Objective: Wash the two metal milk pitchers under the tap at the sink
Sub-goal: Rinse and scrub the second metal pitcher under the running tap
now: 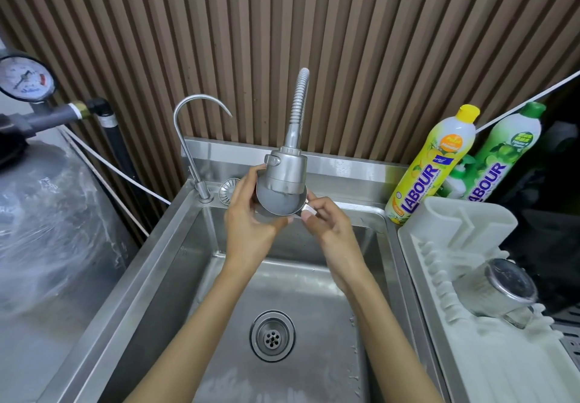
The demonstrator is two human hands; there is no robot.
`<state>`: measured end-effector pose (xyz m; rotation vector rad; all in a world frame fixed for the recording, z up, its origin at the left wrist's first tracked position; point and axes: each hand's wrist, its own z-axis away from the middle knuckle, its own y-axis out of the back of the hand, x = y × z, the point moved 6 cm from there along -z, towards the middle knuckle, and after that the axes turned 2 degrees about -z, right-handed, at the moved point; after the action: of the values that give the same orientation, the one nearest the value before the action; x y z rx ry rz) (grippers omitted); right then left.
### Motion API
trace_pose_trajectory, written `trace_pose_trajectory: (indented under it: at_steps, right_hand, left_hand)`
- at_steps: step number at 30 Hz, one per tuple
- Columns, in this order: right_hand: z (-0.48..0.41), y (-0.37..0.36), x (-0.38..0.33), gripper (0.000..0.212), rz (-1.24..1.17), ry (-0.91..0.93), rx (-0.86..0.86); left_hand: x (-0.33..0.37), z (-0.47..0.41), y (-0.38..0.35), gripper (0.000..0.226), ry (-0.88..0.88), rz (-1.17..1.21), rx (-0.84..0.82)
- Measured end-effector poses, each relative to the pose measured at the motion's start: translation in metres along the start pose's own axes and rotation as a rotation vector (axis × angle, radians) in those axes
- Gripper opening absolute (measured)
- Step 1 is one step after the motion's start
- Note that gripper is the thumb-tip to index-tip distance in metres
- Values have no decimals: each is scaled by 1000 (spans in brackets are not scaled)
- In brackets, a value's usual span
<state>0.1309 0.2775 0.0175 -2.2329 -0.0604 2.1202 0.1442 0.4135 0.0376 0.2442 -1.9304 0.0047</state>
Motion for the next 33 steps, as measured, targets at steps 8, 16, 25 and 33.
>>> trace_pose_trajectory:
  at_steps: [8,16,25,33]
  right_hand:
    - [10,-1,7,11,-70,-89,93]
    - [24,21,-29,21,612,7,294]
    - [33,16,-52,14,592,145,323]
    - [5,1,-12,19,28,-13,68]
  left_hand:
    - [13,11,17,78,4,-388,66]
    - [-12,27,3,31,328,-188,-76]
    - [-12,19,-25,56,335,336,-194]
    - [17,-1,9,82,-11,-74,2]
